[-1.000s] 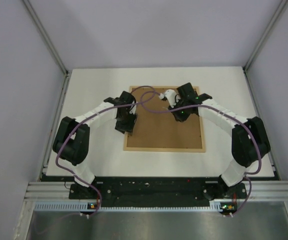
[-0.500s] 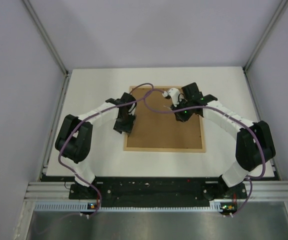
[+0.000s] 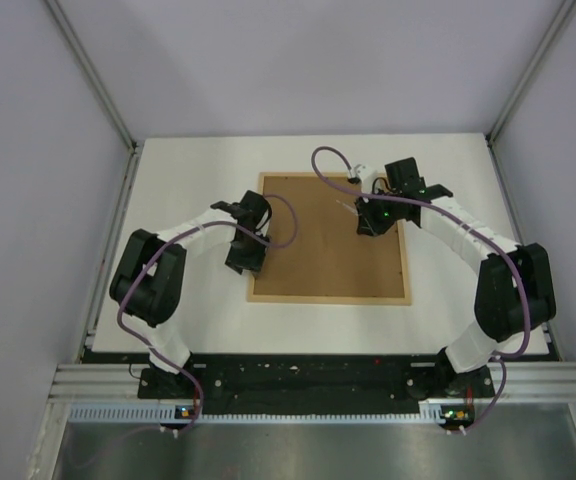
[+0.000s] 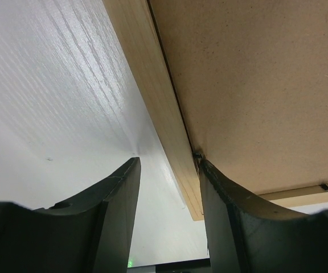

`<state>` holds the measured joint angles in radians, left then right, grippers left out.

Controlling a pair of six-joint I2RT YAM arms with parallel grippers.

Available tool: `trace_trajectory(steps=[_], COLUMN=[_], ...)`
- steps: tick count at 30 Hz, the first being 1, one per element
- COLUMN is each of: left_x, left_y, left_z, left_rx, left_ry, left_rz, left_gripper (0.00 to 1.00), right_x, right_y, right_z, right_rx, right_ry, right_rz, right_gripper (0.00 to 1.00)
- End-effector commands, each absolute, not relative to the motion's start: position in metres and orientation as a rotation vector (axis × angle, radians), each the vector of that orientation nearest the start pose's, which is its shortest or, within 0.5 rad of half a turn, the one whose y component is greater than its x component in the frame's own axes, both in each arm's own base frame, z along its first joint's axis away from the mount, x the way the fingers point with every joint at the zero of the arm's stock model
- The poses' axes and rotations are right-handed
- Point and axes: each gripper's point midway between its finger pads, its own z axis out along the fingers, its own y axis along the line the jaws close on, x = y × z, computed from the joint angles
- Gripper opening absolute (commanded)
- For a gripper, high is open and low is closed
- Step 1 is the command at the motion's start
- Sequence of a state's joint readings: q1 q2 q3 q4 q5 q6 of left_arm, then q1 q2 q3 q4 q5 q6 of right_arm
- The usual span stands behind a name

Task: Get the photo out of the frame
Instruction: Release the photo frame item from the photo frame.

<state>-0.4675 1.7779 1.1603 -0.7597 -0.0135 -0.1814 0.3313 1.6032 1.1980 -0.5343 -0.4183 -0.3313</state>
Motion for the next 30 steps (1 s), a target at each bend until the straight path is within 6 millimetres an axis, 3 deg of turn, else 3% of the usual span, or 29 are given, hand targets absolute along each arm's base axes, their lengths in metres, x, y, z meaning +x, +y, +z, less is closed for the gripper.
trace_trajectory(steps=[1, 11, 19, 23, 30], left_x=[0.29, 0.304, 0.295, 0.297, 0.296], left_y=[-0.149, -0.172, -0.159, -0.151, -0.153], left_z=[0.034, 0.065, 0.04, 0.033, 0.029], left_rx=[0.389, 0.361, 0.382, 0.379, 0.38], left_ry=[2.894, 2.808, 2.878, 2.888, 2.909], left_rz=[-0.068, -0.229, -0.136, -0.056, -0.065], left_gripper=[0.51, 0.51, 0.47, 0.46, 0.45], right_x=[0.349, 0.347, 0.346, 0.345, 0.345], right_y=[0.192, 0.192, 0.192, 0.193, 0.193], right_z=[0.148, 0.135, 0.137, 0.138, 0.138], right_rx=[-0.959, -0.965, -0.964, -0.966, -0.964], right_ry=[2.168, 2.205, 2.202, 2.198, 2.198], right_rz=[0.564, 0.58, 0.582, 0.591, 0.592], right_gripper=[0.0, 0.0, 0.0, 0.0, 0.0])
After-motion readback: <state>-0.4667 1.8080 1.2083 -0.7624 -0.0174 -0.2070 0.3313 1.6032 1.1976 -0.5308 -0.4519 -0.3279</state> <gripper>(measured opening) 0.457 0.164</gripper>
